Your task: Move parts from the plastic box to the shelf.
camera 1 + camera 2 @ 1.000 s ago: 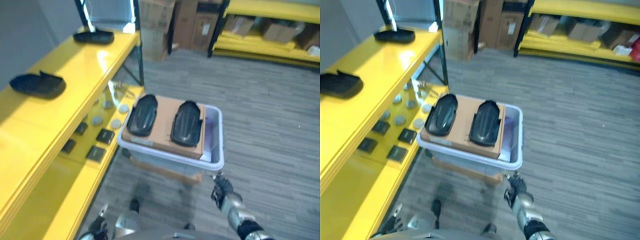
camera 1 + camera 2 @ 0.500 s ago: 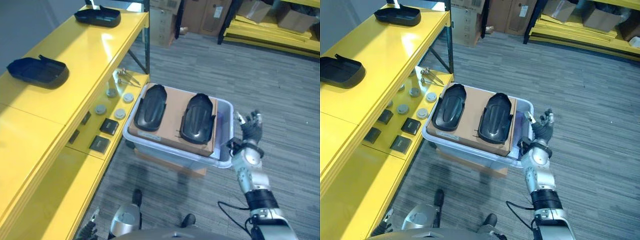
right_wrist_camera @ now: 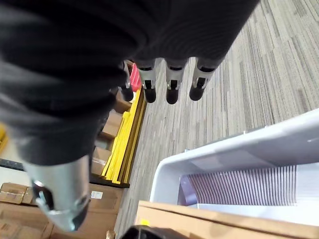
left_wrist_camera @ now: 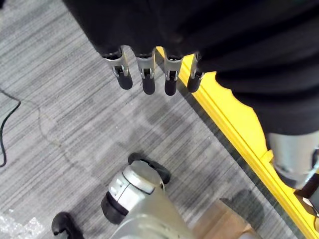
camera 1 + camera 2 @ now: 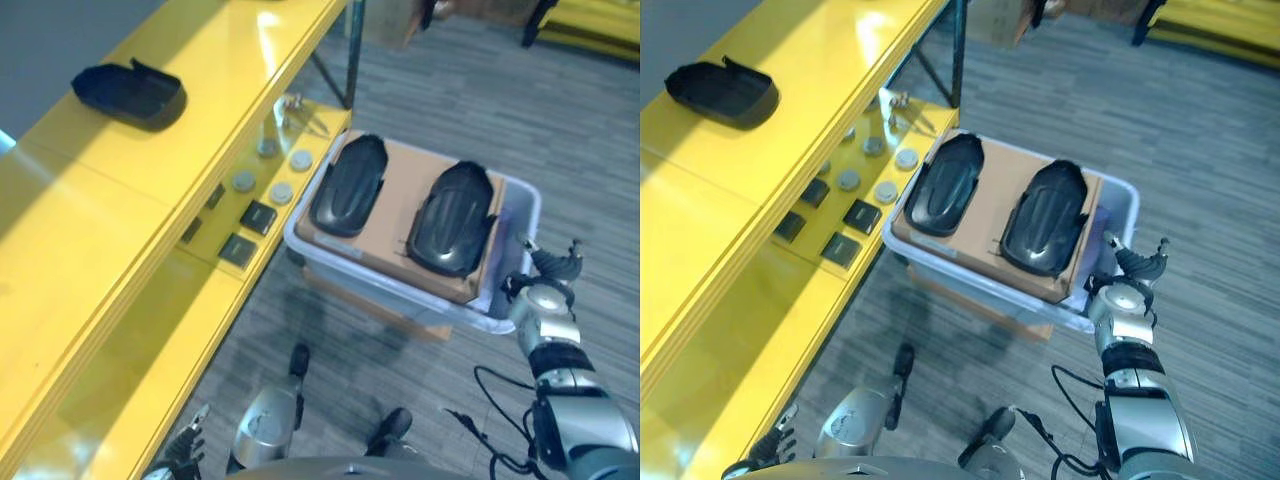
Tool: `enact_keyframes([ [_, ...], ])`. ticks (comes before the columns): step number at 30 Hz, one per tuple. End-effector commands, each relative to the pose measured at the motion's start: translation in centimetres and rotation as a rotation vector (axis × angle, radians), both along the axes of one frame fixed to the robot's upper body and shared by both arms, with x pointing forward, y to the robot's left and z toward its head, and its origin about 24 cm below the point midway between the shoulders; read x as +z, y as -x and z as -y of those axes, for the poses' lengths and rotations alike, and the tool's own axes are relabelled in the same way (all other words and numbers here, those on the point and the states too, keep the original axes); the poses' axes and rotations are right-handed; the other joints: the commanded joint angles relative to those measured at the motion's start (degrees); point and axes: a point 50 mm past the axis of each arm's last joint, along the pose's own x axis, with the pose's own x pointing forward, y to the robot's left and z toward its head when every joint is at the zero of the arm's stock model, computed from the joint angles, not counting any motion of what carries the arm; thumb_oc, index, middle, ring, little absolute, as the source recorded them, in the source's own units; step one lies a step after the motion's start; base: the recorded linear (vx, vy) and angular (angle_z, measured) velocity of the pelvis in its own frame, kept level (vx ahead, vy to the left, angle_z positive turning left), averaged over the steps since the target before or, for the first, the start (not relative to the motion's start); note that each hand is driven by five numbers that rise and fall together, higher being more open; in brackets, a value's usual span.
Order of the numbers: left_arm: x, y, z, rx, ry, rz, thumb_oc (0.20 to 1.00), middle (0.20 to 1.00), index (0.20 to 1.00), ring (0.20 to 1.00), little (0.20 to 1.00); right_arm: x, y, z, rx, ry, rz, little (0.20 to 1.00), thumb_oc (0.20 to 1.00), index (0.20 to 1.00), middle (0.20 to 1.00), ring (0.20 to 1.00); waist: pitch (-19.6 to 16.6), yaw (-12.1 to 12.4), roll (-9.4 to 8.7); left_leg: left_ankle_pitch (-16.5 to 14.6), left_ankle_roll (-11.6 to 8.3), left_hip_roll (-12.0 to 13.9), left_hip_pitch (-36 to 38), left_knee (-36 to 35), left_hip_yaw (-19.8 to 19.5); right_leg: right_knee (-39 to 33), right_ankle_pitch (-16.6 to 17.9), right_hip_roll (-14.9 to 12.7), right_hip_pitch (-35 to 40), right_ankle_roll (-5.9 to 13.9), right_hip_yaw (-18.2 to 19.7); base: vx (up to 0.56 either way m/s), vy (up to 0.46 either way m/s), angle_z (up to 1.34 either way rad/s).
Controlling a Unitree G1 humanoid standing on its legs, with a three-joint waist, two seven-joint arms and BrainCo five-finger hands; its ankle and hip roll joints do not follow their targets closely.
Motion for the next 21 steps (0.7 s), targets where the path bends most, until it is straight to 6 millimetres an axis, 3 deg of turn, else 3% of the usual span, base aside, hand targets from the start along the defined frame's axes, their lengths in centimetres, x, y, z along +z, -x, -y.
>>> enact_keyframes([
  [1,0.4,-0.3,-1.1,-0.030,-0.010,0.015,1.000,1.000,1.000,1.000,1.000,3.6,-0.2,1.0,0.000,0.114,0.140,1.000,1.000,1.000,1.000,1.000,-0.2,1.6,-1.31,-4.6,-0.23,0.5,-0.4,0.1,-4.0,3.7,-3.6,-1.9,-1.5,2.23,0.3,-0.06,0.030,0.11],
  [6,0.5,0.0,-1.6,-0.023,-0.001,0.020,1.000,1.000,1.000,1.000,1.000,3.7,0.0,1.8,-0.009,0.091,0.123,1.000,1.000,1.000,1.000,1.000,0.6,2.3,-1.75,-6.0,-0.21,-0.1,-0.8,0.5,-4.9,5.2,-5.1,-2.0,-2.5,3.02,1.3,0.02,0.036,0.10],
  [7,0.5,0.0,-1.7,-0.024,0.000,0.022,1.000,1.000,1.000,1.000,1.000,3.7,0.0,1.9,-0.011,0.090,0.122,1.000,1.000,1.000,1.000,1.000,0.9,2.4,-1.62,-4.9,0.14,-0.3,-1.5,0.8,-4.7,5.0,-4.0,-2.3,-3.0,2.48,0.7,-0.01,0.068,0.11],
  [9,0.6,0.0,-1.6,-0.034,0.021,0.040,1.000,1.000,1.000,1.000,1.000,3.0,0.3,2.5,-0.021,0.081,0.076,1.000,1.000,1.000,1.000,1.000,1.3,2.9,-1.86,-6.3,0.02,-0.7,-1.6,1.2,-5.3,5.7,-5.2,-2.4,-3.3,3.09,1.5,0.02,0.061,0.11],
  [21,1.2,-1.4,-2.0,-0.045,0.035,0.095,1.000,1.000,1.000,1.000,1.000,0.8,1.4,3.9,-0.060,0.034,-0.069,1.000,1.000,1.000,1.000,1.000,3.7,3.8,-2.33,-6.2,0.27,-1.1,-4.0,1.5,-5.4,6.6,-4.8,-3.1,-5.7,3.64,1.6,-0.03,0.011,0.02],
])
